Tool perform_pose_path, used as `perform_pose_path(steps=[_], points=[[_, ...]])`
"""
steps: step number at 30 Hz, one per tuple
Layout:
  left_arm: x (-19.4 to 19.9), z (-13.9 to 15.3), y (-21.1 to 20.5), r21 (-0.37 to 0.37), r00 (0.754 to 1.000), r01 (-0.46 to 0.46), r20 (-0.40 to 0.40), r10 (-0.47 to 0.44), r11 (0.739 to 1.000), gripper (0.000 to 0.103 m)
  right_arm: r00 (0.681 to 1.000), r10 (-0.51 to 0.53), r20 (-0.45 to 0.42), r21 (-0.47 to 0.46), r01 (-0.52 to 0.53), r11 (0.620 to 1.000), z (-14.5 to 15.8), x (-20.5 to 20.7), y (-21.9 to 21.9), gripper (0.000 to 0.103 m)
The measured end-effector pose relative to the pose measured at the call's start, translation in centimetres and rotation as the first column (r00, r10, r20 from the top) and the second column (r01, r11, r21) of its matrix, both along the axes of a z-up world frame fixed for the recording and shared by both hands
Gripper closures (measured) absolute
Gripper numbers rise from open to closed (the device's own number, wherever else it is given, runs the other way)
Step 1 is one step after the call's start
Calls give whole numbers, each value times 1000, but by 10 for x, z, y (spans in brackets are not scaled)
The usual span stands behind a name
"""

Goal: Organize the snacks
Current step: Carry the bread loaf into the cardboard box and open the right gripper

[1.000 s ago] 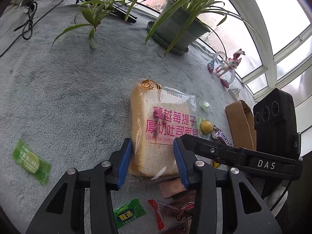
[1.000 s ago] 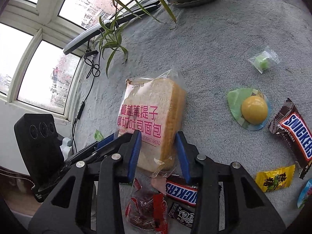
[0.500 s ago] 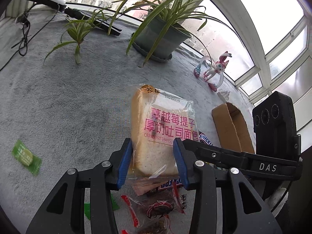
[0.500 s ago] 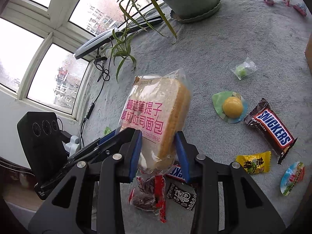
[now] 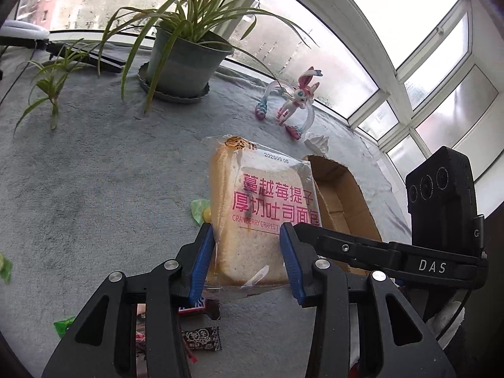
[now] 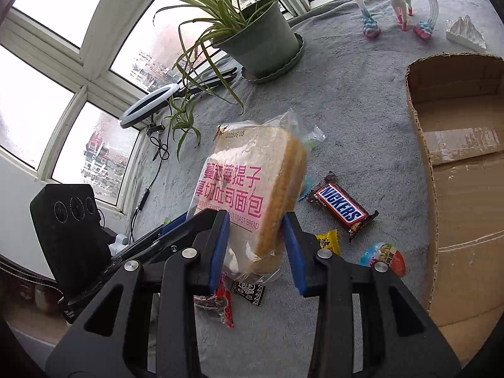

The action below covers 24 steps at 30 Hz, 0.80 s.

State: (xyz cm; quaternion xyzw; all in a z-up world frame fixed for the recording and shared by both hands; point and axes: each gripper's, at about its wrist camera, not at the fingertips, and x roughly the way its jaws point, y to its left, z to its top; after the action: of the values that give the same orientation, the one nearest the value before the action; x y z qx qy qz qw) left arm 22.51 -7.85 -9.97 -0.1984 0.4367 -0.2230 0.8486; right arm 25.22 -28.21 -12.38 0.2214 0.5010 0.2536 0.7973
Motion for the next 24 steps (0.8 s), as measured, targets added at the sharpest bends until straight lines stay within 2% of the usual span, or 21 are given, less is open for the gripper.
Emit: perform_pose_path(steps=[11,24], points=[[10,12,-88,-43,991,130,35,-129,991,63,991,-127,34,-35,128,991,18,-20,-96,65],[24,3,-163,-14,975,222,3,-222,975,63,974,-224,13,-83,224,971,1,-25,-165,66]])
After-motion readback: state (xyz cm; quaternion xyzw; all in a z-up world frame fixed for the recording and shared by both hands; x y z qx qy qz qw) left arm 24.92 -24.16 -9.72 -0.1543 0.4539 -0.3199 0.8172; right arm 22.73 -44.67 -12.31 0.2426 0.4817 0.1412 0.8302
